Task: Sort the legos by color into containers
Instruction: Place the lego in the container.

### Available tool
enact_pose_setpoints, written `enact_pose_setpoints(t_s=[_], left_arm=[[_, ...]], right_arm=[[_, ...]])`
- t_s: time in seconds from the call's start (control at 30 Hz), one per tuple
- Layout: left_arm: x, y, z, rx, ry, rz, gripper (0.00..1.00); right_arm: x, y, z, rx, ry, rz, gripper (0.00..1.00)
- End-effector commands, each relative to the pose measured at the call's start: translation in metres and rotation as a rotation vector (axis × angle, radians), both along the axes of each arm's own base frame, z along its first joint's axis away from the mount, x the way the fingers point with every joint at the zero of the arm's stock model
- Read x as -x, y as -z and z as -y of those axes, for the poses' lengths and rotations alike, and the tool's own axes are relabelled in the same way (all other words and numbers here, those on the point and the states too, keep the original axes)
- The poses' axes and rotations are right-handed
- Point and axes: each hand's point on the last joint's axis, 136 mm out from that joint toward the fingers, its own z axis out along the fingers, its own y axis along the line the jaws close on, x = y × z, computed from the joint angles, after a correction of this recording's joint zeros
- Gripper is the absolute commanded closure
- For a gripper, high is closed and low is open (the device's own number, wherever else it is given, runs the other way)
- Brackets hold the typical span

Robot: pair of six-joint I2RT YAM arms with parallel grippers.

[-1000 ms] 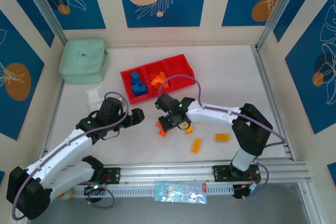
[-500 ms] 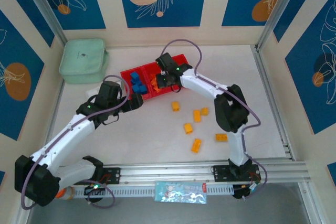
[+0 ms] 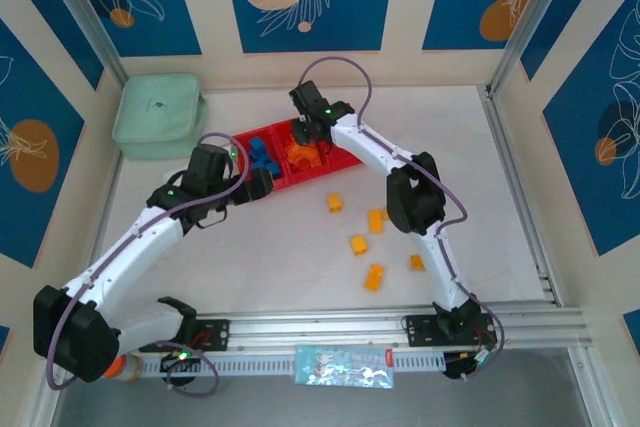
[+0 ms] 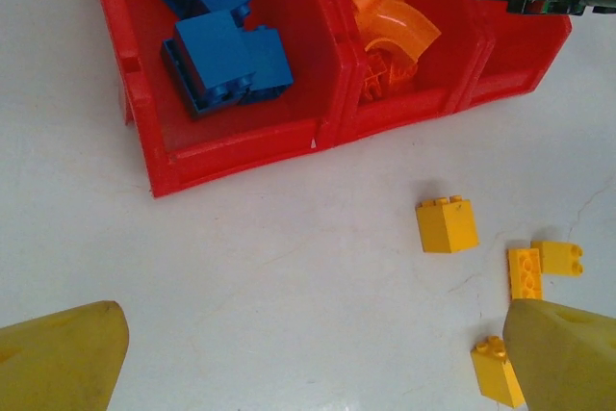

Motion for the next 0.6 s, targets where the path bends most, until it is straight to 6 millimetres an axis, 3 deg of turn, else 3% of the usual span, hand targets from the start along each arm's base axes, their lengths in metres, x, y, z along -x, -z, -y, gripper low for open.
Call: enact_pose_setpoints(t_s=[0.0, 0.23, 0.4, 0.57], left_arm=[[-0.001, -0.014, 0.005, 0.032, 0.033, 0.019, 0.01], [0.010, -0.015, 0.012, 0.065, 0.068, 0.020, 0.01], [0.021, -0.009, 0.022, 0.070, 0.104, 0.009, 0.01], [0.032, 0.002, 0.033, 0.070, 0.126, 0.000, 0.01]], right_arm=[[0.019, -0.052, -0.001, -0.065, -0.036, 0.042, 0.66], [0.065, -0.076, 0.032, -0.119, -0.034, 0.031, 0.57], [0.108, -0.054, 0.055, -0.127, -0.025, -0.064, 0.49], [0.148, -0.018, 0.079, -0.107, 0.003, -0.162, 0.42]])
